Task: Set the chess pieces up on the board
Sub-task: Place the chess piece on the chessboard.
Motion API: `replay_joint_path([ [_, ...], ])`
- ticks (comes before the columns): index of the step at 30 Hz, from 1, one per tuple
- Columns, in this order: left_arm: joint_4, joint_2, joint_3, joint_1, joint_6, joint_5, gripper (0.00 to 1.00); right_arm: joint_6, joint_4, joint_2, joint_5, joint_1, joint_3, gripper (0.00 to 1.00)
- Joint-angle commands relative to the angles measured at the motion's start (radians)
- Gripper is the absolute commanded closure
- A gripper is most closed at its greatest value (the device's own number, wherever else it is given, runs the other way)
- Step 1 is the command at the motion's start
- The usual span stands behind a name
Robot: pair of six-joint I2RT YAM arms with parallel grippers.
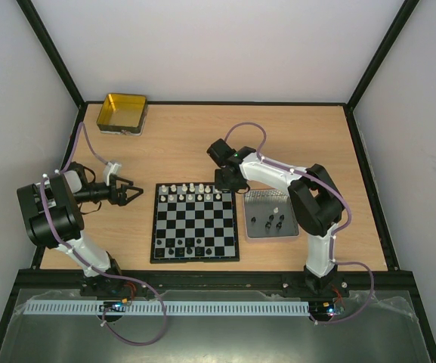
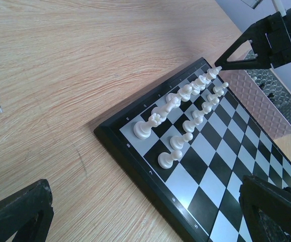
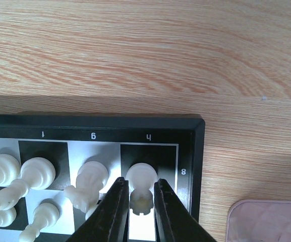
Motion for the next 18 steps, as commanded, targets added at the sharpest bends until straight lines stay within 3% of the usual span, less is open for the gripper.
replay_joint_path([
  [1, -0.016, 0.014, 0.018, 0.007, 0.024, 0.024, 0.00, 0.006, 0.000, 0.010, 0.023, 0.005, 0.026, 0.85],
  [18, -0.017, 0.014, 0.019, 0.008, 0.023, 0.024, 0.00, 0.014, 0.019, 0.008, 0.032, 0.005, 0.013, 0.85],
])
